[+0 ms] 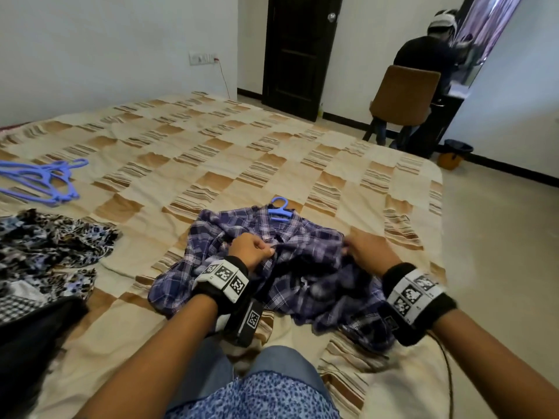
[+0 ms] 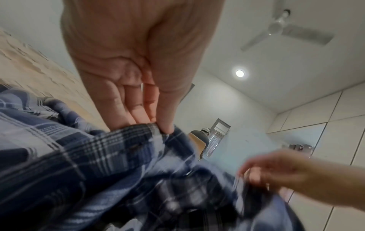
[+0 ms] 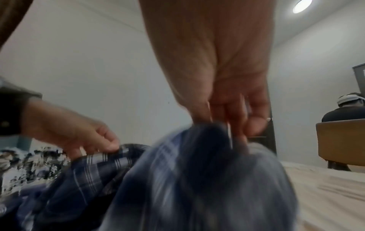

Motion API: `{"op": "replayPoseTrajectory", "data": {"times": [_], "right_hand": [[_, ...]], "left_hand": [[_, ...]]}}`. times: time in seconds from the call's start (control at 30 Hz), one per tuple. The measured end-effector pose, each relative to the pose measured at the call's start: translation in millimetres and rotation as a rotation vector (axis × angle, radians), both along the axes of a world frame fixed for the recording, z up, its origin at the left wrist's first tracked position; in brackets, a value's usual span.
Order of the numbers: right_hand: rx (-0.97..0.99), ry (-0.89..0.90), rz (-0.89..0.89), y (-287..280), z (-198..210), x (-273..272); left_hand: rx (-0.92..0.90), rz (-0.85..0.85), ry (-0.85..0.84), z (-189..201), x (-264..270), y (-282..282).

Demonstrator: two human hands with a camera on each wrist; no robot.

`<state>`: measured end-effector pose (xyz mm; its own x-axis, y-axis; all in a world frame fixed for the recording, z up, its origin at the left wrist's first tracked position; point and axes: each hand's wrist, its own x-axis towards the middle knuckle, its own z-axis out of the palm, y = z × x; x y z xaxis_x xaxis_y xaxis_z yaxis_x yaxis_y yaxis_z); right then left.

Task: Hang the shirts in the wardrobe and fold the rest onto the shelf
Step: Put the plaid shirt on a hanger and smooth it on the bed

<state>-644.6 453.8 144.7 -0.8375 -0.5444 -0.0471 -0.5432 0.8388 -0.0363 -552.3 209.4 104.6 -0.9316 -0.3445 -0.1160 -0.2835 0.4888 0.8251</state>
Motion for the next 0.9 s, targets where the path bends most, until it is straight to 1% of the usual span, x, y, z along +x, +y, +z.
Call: {"op": "replayPoseTrajectory", "data": {"times": [0.03,0.07,0.1,0.2,0.27,0.3,0.37,0.43,0.47,0.5,0.53,0.57,0.6,0.67,0.7,0.73,0.77,0.8,0.83,0.9], "right_hand": [[0.061,-0.036,-0.023,2,-12,2],[0.031,-0.054,-0.040,3,-22,5],[-0.041,-0.039,-0.037,3,-29,8],[-0.182,0.027,0.069,-5,-39,22],[-0.201,-0.030,0.134,-10,-45,30],[-0.166,-0.087,0.164,-13,-49,33],[0.010,-0.164,0.191,-20,-58,38],[0.206,-0.127,0.173,-29,-71,43],[0.242,-0.113,0.143,-31,-76,42],[0.236,-0.118,0.106,-33,-78,40],[0.182,-0.150,0.063,-33,-79,35],[0.068,-0.207,0.015,-32,-78,30],[-0.105,-0.273,-0.038,-31,-74,24],[-0.595,-0.395,-0.143,-29,-55,20],[-0.810,-0.431,-0.175,-28,-44,22],[-0.952,-0.470,-0.168,-28,-31,24],[-1.022,-0.501,-0.132,-30,-20,27],[-1.035,-0.519,-0.075,-33,-13,29],[-0.997,-0.530,-0.009,-35,-6,31],[-0.845,-0.546,0.116,-40,1,37]], "left_hand": [[-0.011,-0.006,-0.024,-3,0,2],[-0.020,-0.007,-0.048,-6,0,3],[-0.030,-0.006,-0.063,-8,1,3],[-0.029,-0.009,-0.086,-18,1,0],[-0.025,-0.008,-0.091,-23,2,-2],[-0.024,-0.008,-0.087,-24,2,-3],[-0.019,-0.008,-0.076,-26,0,-4],[-0.004,-0.011,-0.071,-26,0,-3],[0.002,-0.015,-0.070,-27,0,-1],[0.009,-0.019,-0.067,-28,0,0],[0.016,-0.018,-0.066,-28,0,0],[0.021,-0.013,-0.062,-29,1,0],[0.033,-0.002,-0.058,-28,2,0],[0.064,0.017,-0.047,-25,5,-1],[0.078,0.019,-0.045,-23,6,-2],[0.098,0.016,-0.054,-21,8,-2],[0.124,0.013,-0.062,-18,11,-1],[0.153,0.007,-0.076,-16,15,0],[0.172,-0.002,-0.092,-13,19,2],[0.182,-0.031,-0.122,-7,32,6]]}}
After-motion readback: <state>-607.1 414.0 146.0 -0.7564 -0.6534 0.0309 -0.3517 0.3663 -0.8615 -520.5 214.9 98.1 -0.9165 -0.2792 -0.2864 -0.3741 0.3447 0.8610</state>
